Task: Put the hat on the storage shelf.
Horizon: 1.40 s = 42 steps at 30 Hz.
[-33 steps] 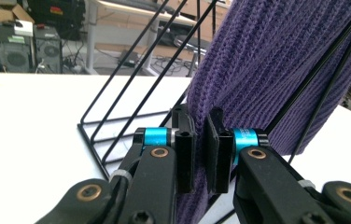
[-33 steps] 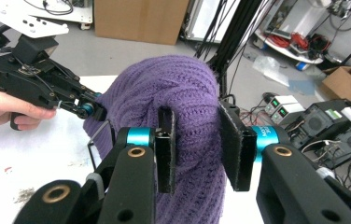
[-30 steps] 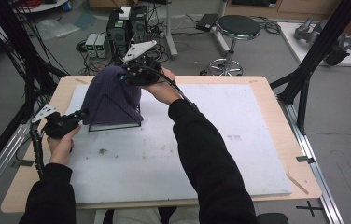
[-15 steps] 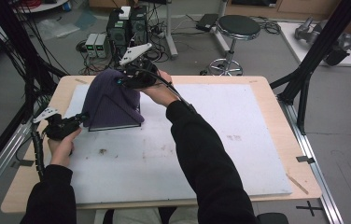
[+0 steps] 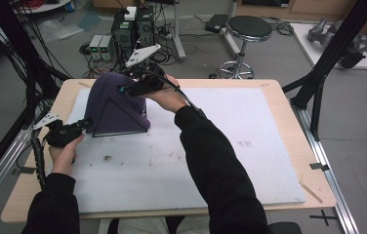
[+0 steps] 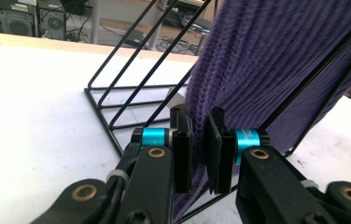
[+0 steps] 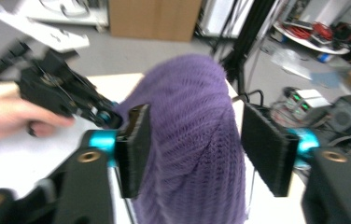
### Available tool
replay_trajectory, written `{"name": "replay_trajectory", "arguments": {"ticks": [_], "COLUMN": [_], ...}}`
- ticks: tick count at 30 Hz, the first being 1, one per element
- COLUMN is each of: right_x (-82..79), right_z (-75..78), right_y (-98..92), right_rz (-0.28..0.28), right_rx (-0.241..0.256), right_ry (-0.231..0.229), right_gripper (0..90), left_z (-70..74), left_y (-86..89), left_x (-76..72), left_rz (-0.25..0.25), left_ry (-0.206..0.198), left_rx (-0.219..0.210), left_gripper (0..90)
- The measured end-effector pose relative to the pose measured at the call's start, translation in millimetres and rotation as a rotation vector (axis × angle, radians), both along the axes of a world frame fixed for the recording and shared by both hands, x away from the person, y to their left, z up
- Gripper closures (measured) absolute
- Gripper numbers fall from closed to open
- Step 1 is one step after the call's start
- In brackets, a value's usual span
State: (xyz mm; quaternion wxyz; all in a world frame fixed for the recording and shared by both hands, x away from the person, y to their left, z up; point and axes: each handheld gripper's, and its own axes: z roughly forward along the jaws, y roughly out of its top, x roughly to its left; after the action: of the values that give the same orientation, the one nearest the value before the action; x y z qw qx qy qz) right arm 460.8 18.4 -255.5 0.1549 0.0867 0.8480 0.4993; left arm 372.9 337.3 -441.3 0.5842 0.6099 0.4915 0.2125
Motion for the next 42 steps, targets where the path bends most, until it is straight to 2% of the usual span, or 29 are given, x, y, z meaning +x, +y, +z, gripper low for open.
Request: {"name": "replay_trajectory", "arguments": {"ticks": [1,2,3,4,5,6,7,8,11,22,25,27,34,37,42], "right_x": [-0.1,-0.2,-0.2,0.0,-0.7,-0.6,-0.5,-0.1,0.0,-0.6,-1.5,-4.1,-17.2,-23.6,-36.5], "right_z": [2.2,5.1,6.9,8.8,10.4,11.6,12.8,14.0,15.4,10.7,8.7,10.1,24.1,25.4,23.2], "right_y": [-3.4,-8.4,-11.7,-15.7,-19.6,-24.1,-28.9,-33.8,-46.9,-94.0,-106.5,-113.5,-143.2,-165.6,-200.1], "right_rz": [-0.002,-0.012,-0.016,-0.03,-0.058,-0.08,-0.096,-0.109,-0.165,-0.322,-0.352,-0.378,-0.439,-0.475,-0.545], "right_rx": [0.03,0.06,0.072,0.086,0.1,0.115,0.132,0.146,0.17,0.185,0.166,0.146,0.148,0.203,0.241], "right_ry": [0.014,0.022,0.031,0.037,0.042,0.044,0.049,0.059,0.062,0.069,0.072,0.059,0.005,0.004,-0.016], "right_gripper": [32.2,29.0,26.4,19.7,14.0,11.6,11.2,9.6,9.0,9.0,9.0,9.0,9.0,9.1,9.1], "left_z": [0.1,0.5,1.4,3.0,5.4,8.0,10.7,13.4,17.6,25.3,28.0,29.7,37.9,41.2,45.6], "left_y": [1.4,2.2,3.3,4.1,4.4,3.7,2.8,2.3,1.9,-0.7,-1.8,-2.9,-6.3,-7.7,-13.1], "left_x": [-1.1,-1.6,-2.3,-3.7,-5.0,-6.2,-7.2,-8.6,-11.1,-16.9,-19.1,-20.8,-28.5,-33.0,-37.9], "left_rz": [0.003,0.009,0.011,0.005,0.007,0.025,0.045,0.059,0.082,0.094,0.095,0.095,0.09,0.091,0.098], "left_ry": [0.001,0.0,-0.005,-0.02,-0.034,-0.045,-0.054,-0.069,-0.085,-0.107,-0.105,-0.105,-0.131,-0.146,-0.159], "left_rx": [-0.013,-0.025,-0.05,-0.074,-0.079,-0.076,-0.077,-0.09,-0.091,-0.09,-0.094,-0.085,-0.078,-0.072,-0.03], "left_gripper": [78.2,70.2,61.8,56.0,53.6,47.4,37.1,30.8,19.1,17.9,17.8,17.8,17.8,17.8,17.2]}}
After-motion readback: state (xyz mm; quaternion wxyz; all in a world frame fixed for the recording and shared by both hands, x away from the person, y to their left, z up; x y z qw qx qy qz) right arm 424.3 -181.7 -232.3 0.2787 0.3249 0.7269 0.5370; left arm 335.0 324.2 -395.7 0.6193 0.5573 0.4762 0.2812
